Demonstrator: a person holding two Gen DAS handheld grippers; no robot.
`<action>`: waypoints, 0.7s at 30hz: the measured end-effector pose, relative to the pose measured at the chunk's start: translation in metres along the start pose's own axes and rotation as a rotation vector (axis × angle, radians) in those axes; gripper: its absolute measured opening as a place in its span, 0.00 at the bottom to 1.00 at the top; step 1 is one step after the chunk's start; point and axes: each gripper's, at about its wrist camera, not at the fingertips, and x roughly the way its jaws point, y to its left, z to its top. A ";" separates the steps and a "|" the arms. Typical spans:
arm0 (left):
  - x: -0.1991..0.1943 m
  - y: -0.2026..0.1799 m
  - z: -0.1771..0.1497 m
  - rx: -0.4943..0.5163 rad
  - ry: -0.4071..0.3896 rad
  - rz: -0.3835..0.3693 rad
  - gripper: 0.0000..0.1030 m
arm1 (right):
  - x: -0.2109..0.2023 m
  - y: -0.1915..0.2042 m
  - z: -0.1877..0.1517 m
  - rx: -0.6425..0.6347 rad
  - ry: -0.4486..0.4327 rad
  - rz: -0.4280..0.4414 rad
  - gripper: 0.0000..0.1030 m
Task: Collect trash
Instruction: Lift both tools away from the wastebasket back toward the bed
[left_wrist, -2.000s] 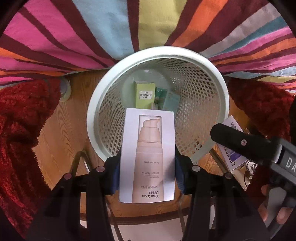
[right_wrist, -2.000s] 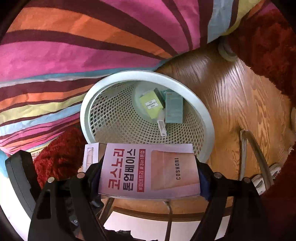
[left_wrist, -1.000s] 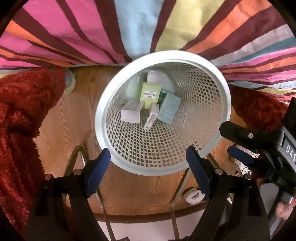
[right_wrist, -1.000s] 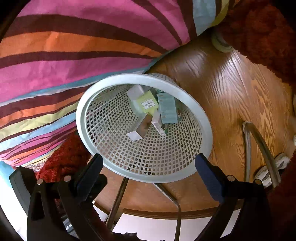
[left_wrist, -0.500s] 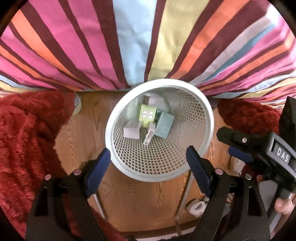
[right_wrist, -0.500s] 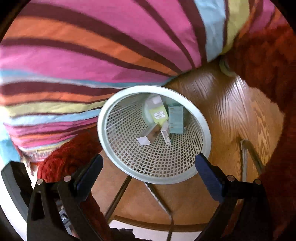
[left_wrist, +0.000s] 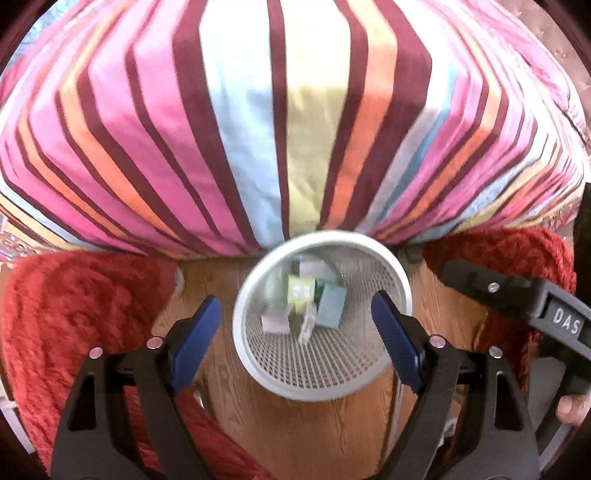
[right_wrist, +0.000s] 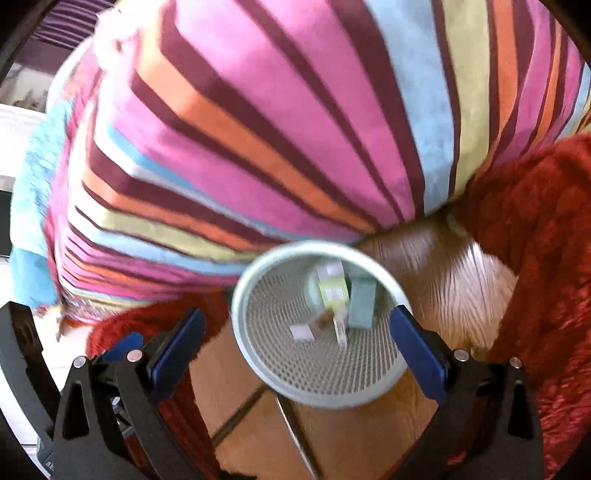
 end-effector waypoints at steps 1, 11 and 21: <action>-0.006 0.001 0.002 -0.001 -0.029 0.003 0.79 | -0.005 0.001 0.001 -0.005 -0.035 0.017 0.93; -0.061 0.015 0.022 -0.054 -0.247 -0.001 0.79 | -0.071 0.040 0.022 -0.294 -0.347 -0.027 0.93; -0.099 0.038 0.089 -0.096 -0.375 0.016 0.79 | -0.124 0.063 0.095 -0.322 -0.600 -0.101 0.93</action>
